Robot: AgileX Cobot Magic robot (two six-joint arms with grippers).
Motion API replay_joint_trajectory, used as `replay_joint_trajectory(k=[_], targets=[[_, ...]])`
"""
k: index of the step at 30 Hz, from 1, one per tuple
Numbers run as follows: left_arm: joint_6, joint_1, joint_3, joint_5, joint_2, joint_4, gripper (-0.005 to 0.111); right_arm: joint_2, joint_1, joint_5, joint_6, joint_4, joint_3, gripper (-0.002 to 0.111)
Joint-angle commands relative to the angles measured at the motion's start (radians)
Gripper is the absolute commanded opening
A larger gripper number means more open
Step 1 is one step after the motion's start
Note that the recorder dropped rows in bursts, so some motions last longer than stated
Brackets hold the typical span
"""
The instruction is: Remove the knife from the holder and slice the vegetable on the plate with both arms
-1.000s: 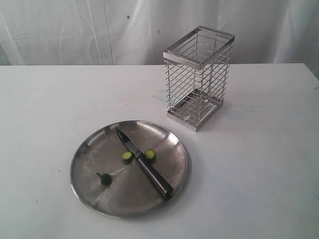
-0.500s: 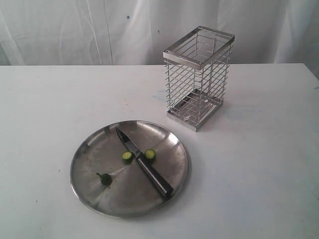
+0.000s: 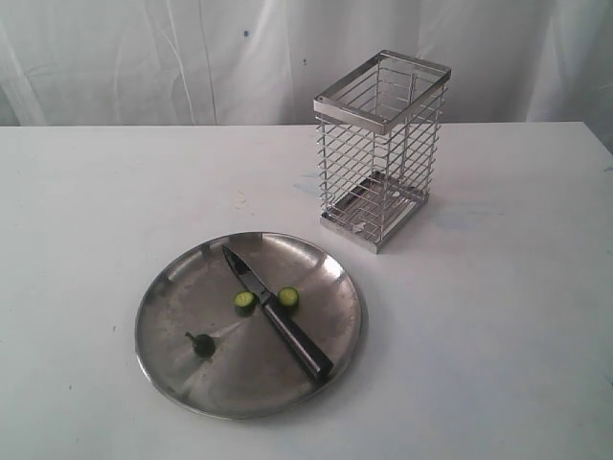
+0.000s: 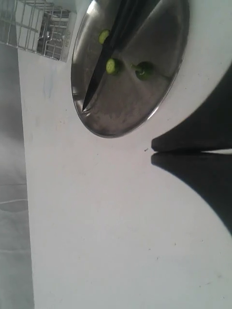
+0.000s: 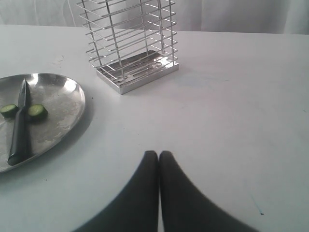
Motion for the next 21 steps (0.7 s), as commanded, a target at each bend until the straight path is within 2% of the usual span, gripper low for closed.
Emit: replay_joint_trajectory(k=[1, 7, 21], targets=[[0.091, -0.006, 0.003, 0.008, -0.004, -0.045, 0.0, -0.006, -0.005, -0.006, -0.003, 0.001, 0.007, 0.0], [0.007, -0.006, 0.003, 0.0, -0.004, -0.015, 0.0, -0.006, -0.005, -0.006, -0.003, 0.001, 0.007, 0.0], [0.007, -0.006, 0.003, 0.0, -0.004, -0.015, 0.0, -0.006, -0.005, -0.006, -0.003, 0.001, 0.007, 0.0]])
